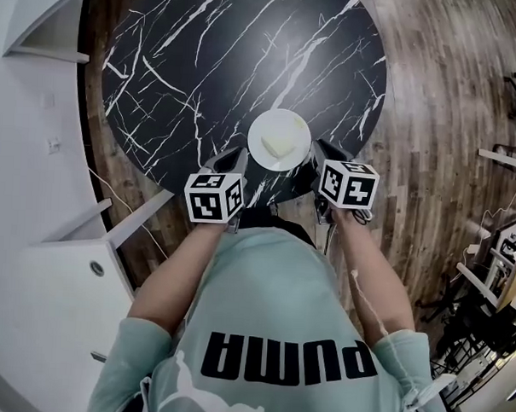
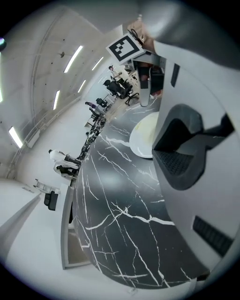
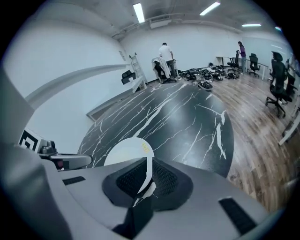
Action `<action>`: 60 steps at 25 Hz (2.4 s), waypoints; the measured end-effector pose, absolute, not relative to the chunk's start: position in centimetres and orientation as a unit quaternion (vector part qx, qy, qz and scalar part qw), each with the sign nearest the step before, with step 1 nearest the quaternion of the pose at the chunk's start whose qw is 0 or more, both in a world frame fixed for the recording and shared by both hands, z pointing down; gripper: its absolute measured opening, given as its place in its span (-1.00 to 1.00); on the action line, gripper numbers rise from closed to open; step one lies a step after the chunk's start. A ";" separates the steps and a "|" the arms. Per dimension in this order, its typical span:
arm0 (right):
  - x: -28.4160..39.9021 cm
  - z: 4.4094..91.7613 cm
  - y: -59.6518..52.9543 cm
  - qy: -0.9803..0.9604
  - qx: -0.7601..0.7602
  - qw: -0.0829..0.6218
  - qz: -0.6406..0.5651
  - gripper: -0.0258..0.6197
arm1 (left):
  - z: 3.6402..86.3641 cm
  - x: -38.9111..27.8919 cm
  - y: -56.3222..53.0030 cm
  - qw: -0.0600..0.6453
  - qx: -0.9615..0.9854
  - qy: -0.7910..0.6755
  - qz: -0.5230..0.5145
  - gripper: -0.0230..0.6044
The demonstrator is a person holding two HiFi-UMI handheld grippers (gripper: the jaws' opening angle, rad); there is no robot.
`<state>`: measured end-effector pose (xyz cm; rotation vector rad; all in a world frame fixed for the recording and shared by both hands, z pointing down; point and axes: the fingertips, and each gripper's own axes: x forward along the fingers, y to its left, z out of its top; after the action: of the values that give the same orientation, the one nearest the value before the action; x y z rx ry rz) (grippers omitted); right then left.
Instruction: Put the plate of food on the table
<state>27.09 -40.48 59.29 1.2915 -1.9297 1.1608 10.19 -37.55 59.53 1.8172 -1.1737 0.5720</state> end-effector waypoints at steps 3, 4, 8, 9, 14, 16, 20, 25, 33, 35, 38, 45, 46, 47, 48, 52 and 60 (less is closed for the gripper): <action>26.3 57.6 -38.8 -0.744 0.469 0.277 0.387 -0.89 | 57.1 11.0 -36.2 0.410 0.750 -0.470 0.219 -0.91; 25.9 56.8 -38.1 -0.755 0.464 0.276 0.373 -0.89 | 56.2 11.3 -35.7 0.398 0.757 -0.471 0.214 -0.91; 24.5 53.0 -35.6 -0.795 0.450 0.249 0.321 -0.89 | 52.5 12.4 -33.5 0.351 0.779 -0.482 0.193 -0.91; 24.3 52.0 -34.9 -0.803 0.449 0.240 0.311 -0.89 | 51.5 12.6 -32.8 0.340 0.783 -0.486 0.188 -0.91; 23.6 47.0 -31.2 -0.831 0.442 0.196 0.275 -0.90 | 47.2 13.4 -29.4 0.303 0.795 -0.501 0.157 -0.91; 23.6 45.4 -30.2 -0.839 0.442 0.174 0.266 -0.90 | 45.4 13.3 -28.4 0.290 0.798 -0.509 0.142 -0.91; 23.5 42.3 -28.3 -0.851 0.443 0.137 0.248 -0.90 | 42.0 13.1 -26.4 0.268 0.804 -0.518 0.118 -0.91; 22.9 39.1 -26.2 -0.865 0.438 0.113 0.216 -0.89 | 38.6 12.7 -24.2 0.238 0.811 -0.524 0.107 -0.91; 21.1 35.2 -24.0 -0.879 0.434 0.089 0.176 -0.90 | 35.2 12.1 -22.6 0.196 0.824 -0.522 0.098 -0.91; 20.4 34.8 -23.5 -0.880 0.435 0.086 0.172 -0.90 | 34.7 11.6 -21.9 0.186 0.828 -0.520 0.099 -0.91; 19.1 34.6 -22.2 -0.878 0.437 0.090 0.173 -0.90 | 34.6 10.1 -20.4 0.187 0.827 -0.522 0.096 -0.91; 15.1 33.8 -18.0 -0.875 0.442 0.106 0.167 -0.90 | 34.1 6.3 -16.0 0.190 0.829 -0.520 0.079 -0.91; 14.6 33.8 -17.4 -0.874 0.444 0.109 0.167 -0.90 | 34.2 5.9 -15.4 0.193 0.830 -0.517 0.075 -0.91; 14.2 33.7 -16.7 -0.872 0.446 0.112 0.166 -0.90 | 34.3 5.6 -14.8 0.195 0.832 -0.515 0.072 -0.91; 13.9 33.8 -16.0 -0.871 0.448 0.116 0.165 -0.90 | 34.4 5.3 -14.1 0.199 0.833 -0.511 0.068 -0.91; 13.5 34.1 -13.4 -0.861 0.463 0.135 0.163 -0.90 | 35.6 5.2 -11.6 0.218 0.840 -0.494 0.056 -0.91; 14.9 34.8 -9.2 -0.860 0.462 0.142 0.163 -0.90 | 35.5 7.5 -7.6 0.202 0.848 -0.487 0.054 -0.91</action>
<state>14.95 -9.21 34.82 1.3334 -2.4817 0.4691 7.51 -7.61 35.49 2.3682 -1.3590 0.1509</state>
